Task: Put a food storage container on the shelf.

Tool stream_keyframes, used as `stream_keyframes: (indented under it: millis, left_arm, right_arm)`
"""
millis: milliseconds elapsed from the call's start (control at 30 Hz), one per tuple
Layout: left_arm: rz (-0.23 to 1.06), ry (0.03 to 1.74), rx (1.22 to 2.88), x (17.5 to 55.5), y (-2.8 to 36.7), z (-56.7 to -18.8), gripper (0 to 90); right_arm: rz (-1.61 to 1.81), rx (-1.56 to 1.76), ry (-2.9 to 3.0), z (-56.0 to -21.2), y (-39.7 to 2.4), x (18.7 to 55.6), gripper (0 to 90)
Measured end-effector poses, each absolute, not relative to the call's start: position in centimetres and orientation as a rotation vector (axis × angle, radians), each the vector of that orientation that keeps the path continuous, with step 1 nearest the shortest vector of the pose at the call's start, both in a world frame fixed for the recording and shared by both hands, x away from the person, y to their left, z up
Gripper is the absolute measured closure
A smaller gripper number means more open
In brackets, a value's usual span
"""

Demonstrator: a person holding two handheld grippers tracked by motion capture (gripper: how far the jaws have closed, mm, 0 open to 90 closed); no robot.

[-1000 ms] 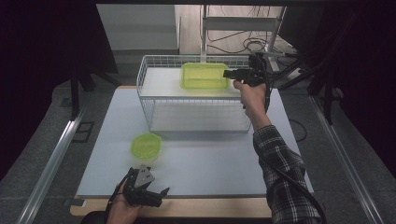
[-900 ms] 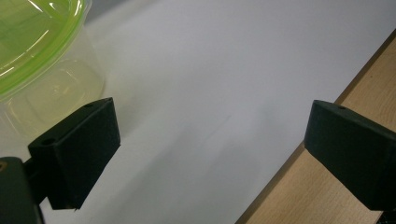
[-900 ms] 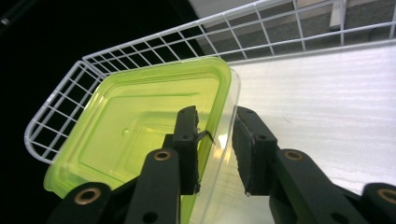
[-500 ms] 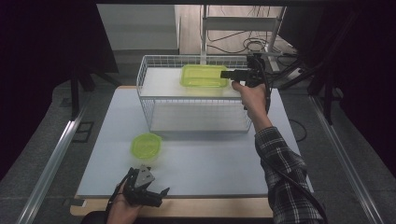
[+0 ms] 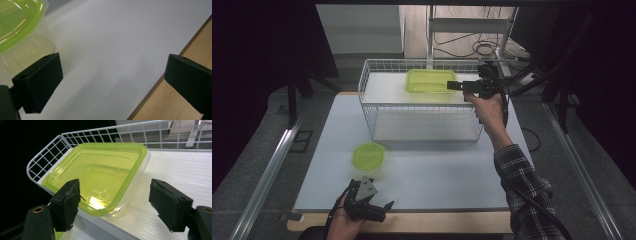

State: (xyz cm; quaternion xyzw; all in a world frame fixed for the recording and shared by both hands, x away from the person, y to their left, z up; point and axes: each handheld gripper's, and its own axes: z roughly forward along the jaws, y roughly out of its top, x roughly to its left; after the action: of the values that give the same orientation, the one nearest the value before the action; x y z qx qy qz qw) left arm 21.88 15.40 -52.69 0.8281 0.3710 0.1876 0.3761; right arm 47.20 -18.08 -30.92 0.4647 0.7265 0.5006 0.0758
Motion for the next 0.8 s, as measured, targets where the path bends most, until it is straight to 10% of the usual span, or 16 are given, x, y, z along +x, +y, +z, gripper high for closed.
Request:
stream_keyframes:
  millis: [800]
  left_arm:
    - [0.459, 0.956, 2.079, 22.0, 15.6, -52.7, 2.0]
  right_arm:
    - [1.486, 1.204, 2.274, -32.2, -18.3, 42.5, 12.1]
